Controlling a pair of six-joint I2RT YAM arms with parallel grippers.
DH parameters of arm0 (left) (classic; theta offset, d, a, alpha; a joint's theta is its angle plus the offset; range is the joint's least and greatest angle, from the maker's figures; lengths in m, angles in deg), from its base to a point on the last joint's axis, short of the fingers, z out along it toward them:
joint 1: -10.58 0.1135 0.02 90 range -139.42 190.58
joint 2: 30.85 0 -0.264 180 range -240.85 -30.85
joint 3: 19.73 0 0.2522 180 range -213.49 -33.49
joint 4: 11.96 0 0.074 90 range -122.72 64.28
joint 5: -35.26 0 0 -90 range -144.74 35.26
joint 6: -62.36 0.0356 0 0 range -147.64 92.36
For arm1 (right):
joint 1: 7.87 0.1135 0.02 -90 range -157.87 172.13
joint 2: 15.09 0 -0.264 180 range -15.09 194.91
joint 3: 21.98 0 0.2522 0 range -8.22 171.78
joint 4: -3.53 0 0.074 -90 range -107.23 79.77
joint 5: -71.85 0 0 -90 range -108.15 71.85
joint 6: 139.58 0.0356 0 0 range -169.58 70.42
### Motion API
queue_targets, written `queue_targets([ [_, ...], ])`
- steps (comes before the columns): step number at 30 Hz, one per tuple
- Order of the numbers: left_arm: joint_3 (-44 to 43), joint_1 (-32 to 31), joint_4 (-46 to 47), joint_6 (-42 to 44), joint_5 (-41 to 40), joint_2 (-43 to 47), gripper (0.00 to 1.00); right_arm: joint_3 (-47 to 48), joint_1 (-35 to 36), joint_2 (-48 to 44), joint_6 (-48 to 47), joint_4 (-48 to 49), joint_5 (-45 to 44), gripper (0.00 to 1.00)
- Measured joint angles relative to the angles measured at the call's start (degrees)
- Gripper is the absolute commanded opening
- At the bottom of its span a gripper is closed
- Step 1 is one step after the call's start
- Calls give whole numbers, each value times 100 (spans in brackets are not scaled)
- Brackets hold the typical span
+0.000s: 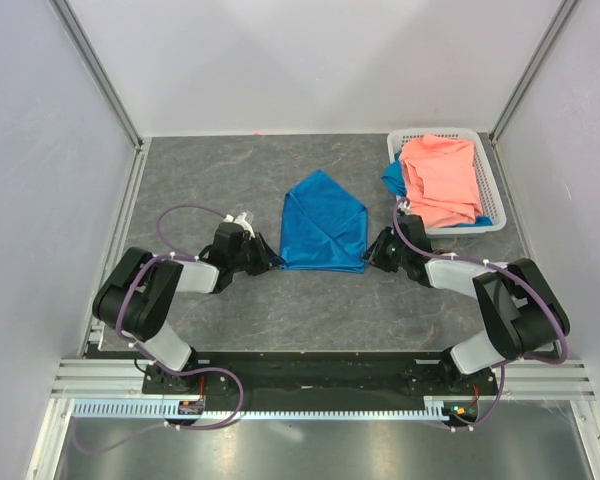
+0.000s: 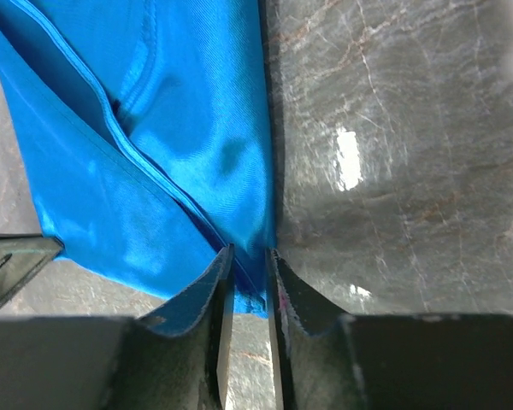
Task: Fold the napkin, place the utensils inside, and roll it up
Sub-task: Roll the napkin with the utensil
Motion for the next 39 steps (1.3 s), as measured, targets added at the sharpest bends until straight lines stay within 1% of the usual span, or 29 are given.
queue_targets([
  [2,-2,0,-2,2,-4,-17,13,11,2,-39,-33,-101,-2,34],
  [3,-4,0,-2,0,-2,-33,7,15,4,-63,-48,-155,-7,35],
  [5,-13,0,-2,-2,17,-63,3,17,26,-153,-98,-323,-39,38],
  [9,-66,0,-50,-2,70,-76,2,28,133,-479,-299,-857,-116,49],
  [10,-79,0,-76,-2,81,-76,2,44,166,-581,-407,-1001,-153,54],
  [12,-109,0,-136,-2,90,-76,2,101,214,-796,-638,-1233,-195,59],
  [15,-214,0,-343,-2,103,-76,2,214,247,-1113,-977,-1419,-238,65],
  [18,-282,2,-503,-2,146,-76,2,249,275,-1379,-1237,-1504,-330,68],
  [21,-348,57,-708,-13,299,-76,2,289,459,-1650,-1569,-1613,-520,69],
  [24,-374,153,-850,-85,474,-76,2,466,938,-1696,-1902,-1694,-743,70],
  [27,-407,315,-975,-219,756,-90,2,798,1779,-1534,-2321,-1709,-1152,70],
  [28,-435,365,-1001,-256,846,-122,2,949,2090,-1405,-2465,-1687,-1274,70],
  [33,-570,501,-1156,-363,1174,-260,2,1486,3198,-623,-3010,-1543,-1902,71],
  [39,-721,623,-1464,-374,1408,-260,2,1843,4138,470,-3609,-1145,-2608,71],
])
